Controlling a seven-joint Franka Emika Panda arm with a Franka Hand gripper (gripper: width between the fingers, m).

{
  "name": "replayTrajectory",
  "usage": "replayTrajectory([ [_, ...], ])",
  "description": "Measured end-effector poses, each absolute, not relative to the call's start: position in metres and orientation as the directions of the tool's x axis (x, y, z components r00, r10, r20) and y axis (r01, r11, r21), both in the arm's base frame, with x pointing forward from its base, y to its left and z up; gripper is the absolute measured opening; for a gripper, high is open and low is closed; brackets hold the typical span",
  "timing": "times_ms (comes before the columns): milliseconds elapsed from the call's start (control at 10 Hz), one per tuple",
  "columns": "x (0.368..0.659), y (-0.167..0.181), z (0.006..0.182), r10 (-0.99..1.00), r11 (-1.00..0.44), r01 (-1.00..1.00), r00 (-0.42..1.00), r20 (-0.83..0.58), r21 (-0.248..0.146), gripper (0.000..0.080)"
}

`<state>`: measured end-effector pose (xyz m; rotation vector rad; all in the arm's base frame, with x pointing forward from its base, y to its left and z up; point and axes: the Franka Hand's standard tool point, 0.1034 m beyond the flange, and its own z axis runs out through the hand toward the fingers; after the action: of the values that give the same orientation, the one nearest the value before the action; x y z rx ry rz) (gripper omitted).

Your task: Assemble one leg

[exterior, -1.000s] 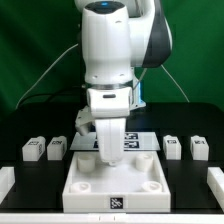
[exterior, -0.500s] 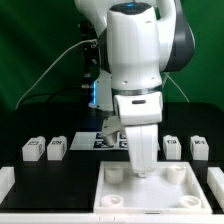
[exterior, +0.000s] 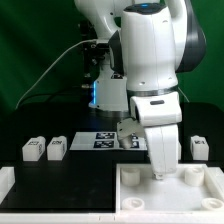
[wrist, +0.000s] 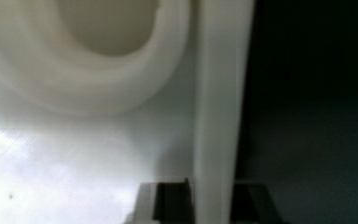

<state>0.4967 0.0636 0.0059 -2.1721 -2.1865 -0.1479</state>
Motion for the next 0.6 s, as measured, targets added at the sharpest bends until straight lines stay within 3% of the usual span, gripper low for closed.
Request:
replayTrajectory([
  [300, 0.4964, 0.0626, 0.0057, 0.994, 0.001, 1.000, -0.004, 0.107, 0.028, 0.0063],
  [500, 0.4964, 0.0621, 0.0056, 0.994, 0.000, 1.000, -0.003, 0.107, 0.028, 0.0435],
  [600, 0.4964, 0.0619, 0.0056, 0.994, 0.000, 1.000, -0.003, 0.107, 0.028, 0.0564],
])
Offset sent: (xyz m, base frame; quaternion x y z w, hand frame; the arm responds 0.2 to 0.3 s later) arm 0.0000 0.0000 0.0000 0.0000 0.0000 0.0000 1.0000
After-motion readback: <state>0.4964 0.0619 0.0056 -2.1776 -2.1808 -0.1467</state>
